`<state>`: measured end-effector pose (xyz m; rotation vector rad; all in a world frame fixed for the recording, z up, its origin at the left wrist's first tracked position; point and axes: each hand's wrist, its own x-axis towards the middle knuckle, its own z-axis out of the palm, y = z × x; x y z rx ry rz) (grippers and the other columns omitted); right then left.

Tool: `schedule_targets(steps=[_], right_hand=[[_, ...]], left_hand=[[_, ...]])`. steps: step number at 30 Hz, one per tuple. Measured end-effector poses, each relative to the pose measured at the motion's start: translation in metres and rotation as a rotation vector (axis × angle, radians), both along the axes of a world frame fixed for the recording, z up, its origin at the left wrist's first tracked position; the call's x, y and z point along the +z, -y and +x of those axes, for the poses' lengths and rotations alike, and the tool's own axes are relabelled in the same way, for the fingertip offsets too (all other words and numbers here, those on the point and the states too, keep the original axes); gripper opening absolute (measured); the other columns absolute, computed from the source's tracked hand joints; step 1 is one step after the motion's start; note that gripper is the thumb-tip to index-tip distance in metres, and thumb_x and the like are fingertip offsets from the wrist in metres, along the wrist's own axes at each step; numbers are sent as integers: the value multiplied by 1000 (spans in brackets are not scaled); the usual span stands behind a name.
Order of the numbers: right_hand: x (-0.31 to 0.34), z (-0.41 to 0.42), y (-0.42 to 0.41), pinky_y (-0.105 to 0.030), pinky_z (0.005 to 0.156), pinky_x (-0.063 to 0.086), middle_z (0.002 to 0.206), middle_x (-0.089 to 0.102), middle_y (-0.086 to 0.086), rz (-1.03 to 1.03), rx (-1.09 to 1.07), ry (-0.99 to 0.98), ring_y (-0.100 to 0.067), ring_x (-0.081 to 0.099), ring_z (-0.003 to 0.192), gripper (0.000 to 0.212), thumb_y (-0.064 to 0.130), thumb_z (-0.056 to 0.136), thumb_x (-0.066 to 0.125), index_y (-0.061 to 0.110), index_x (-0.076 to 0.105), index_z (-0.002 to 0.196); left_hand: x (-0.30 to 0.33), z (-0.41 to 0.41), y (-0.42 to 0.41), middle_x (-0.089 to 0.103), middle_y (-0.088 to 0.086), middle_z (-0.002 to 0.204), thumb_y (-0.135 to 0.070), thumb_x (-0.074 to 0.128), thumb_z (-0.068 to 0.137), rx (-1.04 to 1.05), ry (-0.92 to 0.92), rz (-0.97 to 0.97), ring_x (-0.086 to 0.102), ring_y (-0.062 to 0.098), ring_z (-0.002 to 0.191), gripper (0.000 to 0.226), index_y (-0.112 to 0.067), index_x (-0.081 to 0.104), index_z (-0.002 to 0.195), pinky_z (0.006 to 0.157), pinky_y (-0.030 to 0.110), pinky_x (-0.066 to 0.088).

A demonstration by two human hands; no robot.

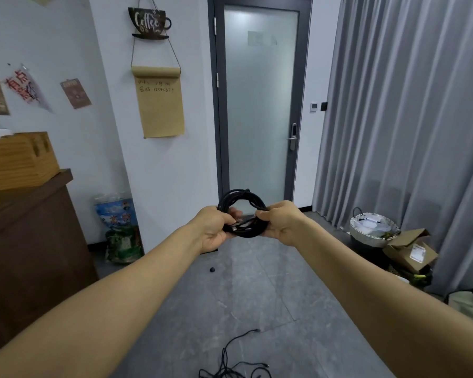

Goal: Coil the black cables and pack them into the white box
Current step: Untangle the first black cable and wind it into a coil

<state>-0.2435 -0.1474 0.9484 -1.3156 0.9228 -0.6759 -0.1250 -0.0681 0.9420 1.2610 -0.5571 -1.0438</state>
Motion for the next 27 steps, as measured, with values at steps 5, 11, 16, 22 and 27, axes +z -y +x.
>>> schedule_targets(steps=[5, 11, 16, 22, 27], right_hand=[[-34, 9, -1, -44, 80, 52, 104, 59, -30, 101, -4, -4, -37, 62, 97, 9, -5, 91, 52, -12, 57, 95], [-111, 31, -2, -37, 80, 50, 80, 59, -14, 198, 31, -76, -30, 58, 91, 14, -2, 93, 52, -6, 56, 106], [-215, 60, -15, -38, 74, 52, 80, 57, -15, 321, 74, -156, -30, 58, 85, 13, -2, 93, 51, -5, 55, 104], [-362, 100, -71, -44, 78, 50, 99, 59, -23, 440, 142, -304, -34, 59, 91, 5, -2, 91, 54, -4, 57, 94], [-498, 145, -143, -45, 82, 50, 105, 59, -23, 483, 213, -399, -39, 58, 104, 24, -4, 90, 54, -14, 55, 113]], left_hand=[[-36, 12, -3, 58, 4, 87, 10, 40, 94, -38, 30, 172, 55, 21, 84, 24, -9, 52, 84, 100, 66, 30], [-119, 33, -11, 61, 7, 94, -6, 55, 91, 28, 92, 337, 57, 17, 81, 16, -9, 56, 107, 89, 43, 36], [-230, 56, -45, 55, 6, 126, -15, 54, 95, 205, 97, 409, 54, 21, 116, 37, -9, 46, 130, 92, 32, 36], [-384, 84, -127, 57, 7, 119, -13, 56, 92, 341, 138, 614, 55, 19, 103, 29, -12, 53, 120, 94, 32, 44], [-520, 116, -210, 57, 9, 117, -8, 55, 92, 366, 135, 717, 51, 15, 85, 33, -6, 50, 124, 63, 20, 41]])
